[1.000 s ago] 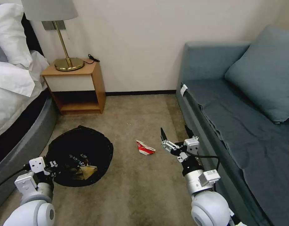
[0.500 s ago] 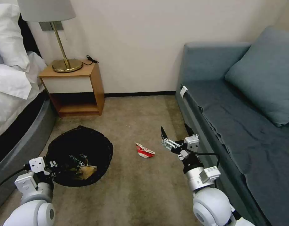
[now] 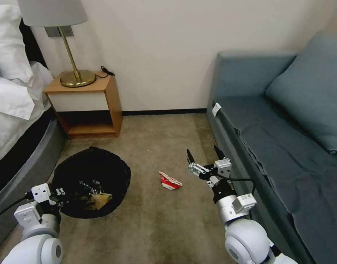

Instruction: Pick up the trash bin, then pick up the garbage on the floor and place it into the trash bin.

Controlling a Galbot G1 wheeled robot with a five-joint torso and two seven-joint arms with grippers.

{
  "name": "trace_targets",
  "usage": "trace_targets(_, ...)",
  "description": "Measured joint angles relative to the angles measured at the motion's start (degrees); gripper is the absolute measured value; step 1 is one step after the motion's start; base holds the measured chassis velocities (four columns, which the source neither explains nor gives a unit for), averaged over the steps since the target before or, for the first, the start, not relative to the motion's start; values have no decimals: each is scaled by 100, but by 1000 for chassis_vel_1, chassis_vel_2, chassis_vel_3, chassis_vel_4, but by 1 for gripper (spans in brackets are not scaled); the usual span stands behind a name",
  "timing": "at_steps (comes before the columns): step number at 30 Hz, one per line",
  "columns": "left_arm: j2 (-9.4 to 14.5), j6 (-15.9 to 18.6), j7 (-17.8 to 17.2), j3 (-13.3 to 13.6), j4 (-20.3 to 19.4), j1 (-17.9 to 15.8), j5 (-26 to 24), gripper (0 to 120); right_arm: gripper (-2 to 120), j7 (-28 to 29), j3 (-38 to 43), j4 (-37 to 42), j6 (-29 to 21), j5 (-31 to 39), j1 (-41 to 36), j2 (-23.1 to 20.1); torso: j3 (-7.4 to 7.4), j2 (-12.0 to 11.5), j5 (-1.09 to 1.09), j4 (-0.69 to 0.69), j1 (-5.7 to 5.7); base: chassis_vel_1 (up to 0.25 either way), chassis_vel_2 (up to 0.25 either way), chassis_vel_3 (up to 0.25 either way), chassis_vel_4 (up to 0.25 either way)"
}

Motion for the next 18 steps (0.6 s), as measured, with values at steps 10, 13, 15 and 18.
trace_targets(10,0,1,3,-29,-42,-12,-38,1,100,-8,0,-41,-1,50,90,-97,0,0,0,0,0,-95,92,92,-96)
trace_targets(13,0,6,2,-31,-51,-12,-38,1,100,-9,-4,-59,-1,69,123,-105,0,0,0,0,0,-77,86,84,-78)
trace_targets(15,0,7,2,-31,-53,-12,-38,1,100,-10,-9,-65,-1,76,133,-107,-1,0,0,0,0,-74,89,85,-65)
trace_targets(18,0,18,2,-50,-69,-14,-38,1,100,-11,-60,-109,-1,142,191,-160,-1,0,0,0,0,-92,86,77,-90)
